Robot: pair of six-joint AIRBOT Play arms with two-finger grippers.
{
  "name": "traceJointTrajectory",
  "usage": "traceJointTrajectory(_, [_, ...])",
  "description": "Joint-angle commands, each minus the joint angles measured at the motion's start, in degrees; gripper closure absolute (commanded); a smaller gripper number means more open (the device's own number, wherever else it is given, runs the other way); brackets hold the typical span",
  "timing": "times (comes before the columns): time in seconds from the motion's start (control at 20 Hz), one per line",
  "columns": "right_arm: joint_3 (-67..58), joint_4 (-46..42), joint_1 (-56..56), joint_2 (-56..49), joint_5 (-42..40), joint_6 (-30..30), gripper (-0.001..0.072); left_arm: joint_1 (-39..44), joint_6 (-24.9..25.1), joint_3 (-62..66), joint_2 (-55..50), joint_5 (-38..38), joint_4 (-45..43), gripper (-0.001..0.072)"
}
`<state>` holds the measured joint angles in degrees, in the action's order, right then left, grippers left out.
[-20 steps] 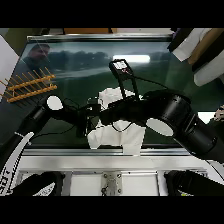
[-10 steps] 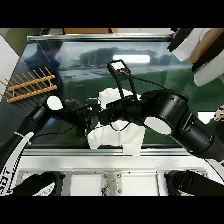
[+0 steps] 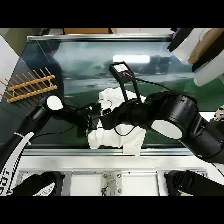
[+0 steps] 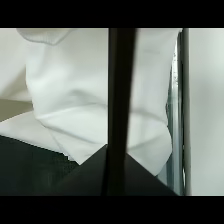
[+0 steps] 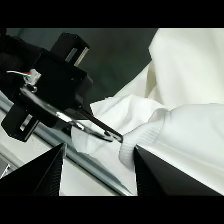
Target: Fold the clothes and pants, and hang the long-sleeved shirts on hangers.
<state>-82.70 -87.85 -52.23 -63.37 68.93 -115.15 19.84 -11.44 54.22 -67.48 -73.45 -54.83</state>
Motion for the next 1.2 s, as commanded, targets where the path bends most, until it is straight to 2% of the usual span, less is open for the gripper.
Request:
traceJointTrajectory(0.0, [-0.04, -0.81, 0.07, 1.27, 4.7, 0.72, 0.0242, -0.04, 0.04, -0.02, -0.04, -0.55, -0.52, 0.0695])
traceJointTrajectory(0.25, [-0.02, -0.79, 1.81, 2.16, 9.51, 1.57, 0.0242, -0.07, 0.02, -0.02, -0.02, -1.64, -0.59, 0.0695])
traceJointTrajectory(0.4, [-0.04, 0.81, 3.8, 3.21, 11.54, 4.17, 0.0241, -0.04, 0.04, -0.02, -0.02, -1.6, -0.59, 0.0695])
traceJointTrajectory(0.55, [-0.07, 9.84, 9.55, 5.42, 12.13, 14.29, 0.0238, -0.07, 0.04, -0.02, -0.02, -1.6, -0.59, 0.0695])
traceJointTrajectory(0.6, [-0.37, 14.14, 13.46, 6.21, 13.55, 18.43, 0.0204, -0.07, 0.04, -0.02, -0.02, -1.6, -0.59, 0.0695])
traceJointTrajectory(0.65, [-0.94, 18.78, 18.27, 6.78, 15.89, 22.97, 0.0142, -0.04, 0.04, -0.02, -0.02, -1.57, -0.59, 0.0695])
traceJointTrajectory(0.75, [-1.4, 29.99, 28.28, 7.26, 21.97, 34.4, 0.014, -0.04, 0.07, -0.02, -0.02, -1.57, -0.61, 0.0695])
traceJointTrajectory(0.8, [-1.4, 35.21, 33.4, 7.15, 24.85, 37.68, 0.014, -0.04, 0.07, -0.02, -0.02, -1.53, -0.61, 0.0694])
traceJointTrajectory(0.85, [-1.38, 37.97, 37.55, 7.15, 25.94, 39.39, 0.014, -0.04, 0.07, -0.02, -0.02, -1.53, -0.61, 0.0695])
traceJointTrajectory(1.0, [-1.36, 39.52, 44.26, 7.15, 25.86, 39.3, 0.014, -0.04, 0.07, -0.02, -0.02, -1.46, -0.61, 0.0694])
traceJointTrajectory(1.1, [-1.33, 40.74, 45.42, 7.15, 25.59, 36.59, 0.014, -0.04, 0.07, -0.02, -0.02, -1.51, -0.59, 0.0695])
traceJointTrajectory(1.15, [-1.33, 41.27, 45.4, 7.15, 25.29, 42.66, 0.014, -0.04, 0.07, -0.02, -0.02, -1.53, -0.57, 0.0695])
